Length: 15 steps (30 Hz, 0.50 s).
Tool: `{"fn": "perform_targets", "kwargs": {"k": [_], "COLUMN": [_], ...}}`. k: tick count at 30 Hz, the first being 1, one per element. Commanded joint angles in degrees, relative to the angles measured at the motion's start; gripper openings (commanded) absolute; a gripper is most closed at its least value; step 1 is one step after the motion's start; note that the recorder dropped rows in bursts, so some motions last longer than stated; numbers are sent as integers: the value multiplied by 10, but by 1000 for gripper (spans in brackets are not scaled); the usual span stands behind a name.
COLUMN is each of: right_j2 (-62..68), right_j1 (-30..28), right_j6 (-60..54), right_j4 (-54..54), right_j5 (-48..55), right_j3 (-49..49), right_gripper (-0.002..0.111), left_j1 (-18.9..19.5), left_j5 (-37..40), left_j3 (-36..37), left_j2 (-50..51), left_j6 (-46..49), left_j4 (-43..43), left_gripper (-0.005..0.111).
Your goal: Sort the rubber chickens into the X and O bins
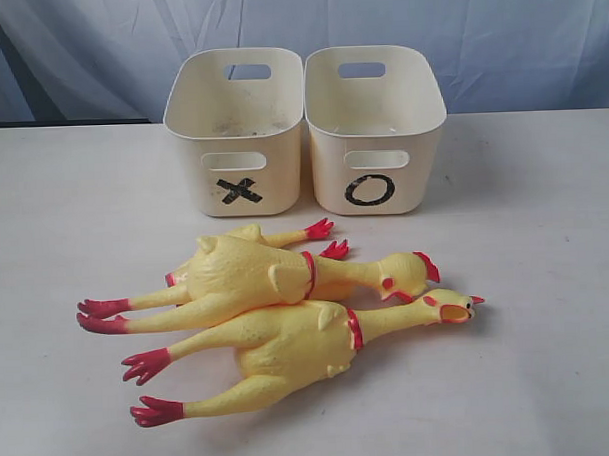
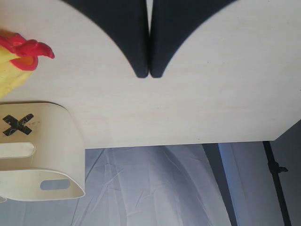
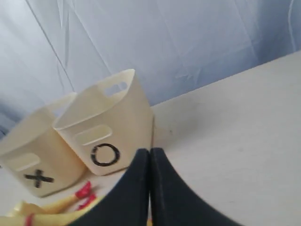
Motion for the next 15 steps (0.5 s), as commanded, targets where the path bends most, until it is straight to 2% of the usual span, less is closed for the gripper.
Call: {"fn": "perform_targets", "kwargs": {"k": [1, 7, 11, 15], "right_j2": [-2, -2, -2, -2], "right_j1": [2, 2, 2, 2], "right_j6": [15, 23, 8, -79], "right_j4": [92, 251, 228, 203], "right_j5": [-15, -72, -67, -40], "right_j3": [1, 1, -34, -96], "right_gripper": [-1, -1, -1, -1], "left_j1": [1, 1, 1, 1], "left_j5": [-8, -8, -8, -8], "left_j3": [1, 1, 1, 1], "left_j2": [-3, -3, -3, -3], "left_j6": [-3, -3, -3, -3], "left_j4": [1, 1, 1, 1], "left_gripper": [0, 0, 0, 0]}}
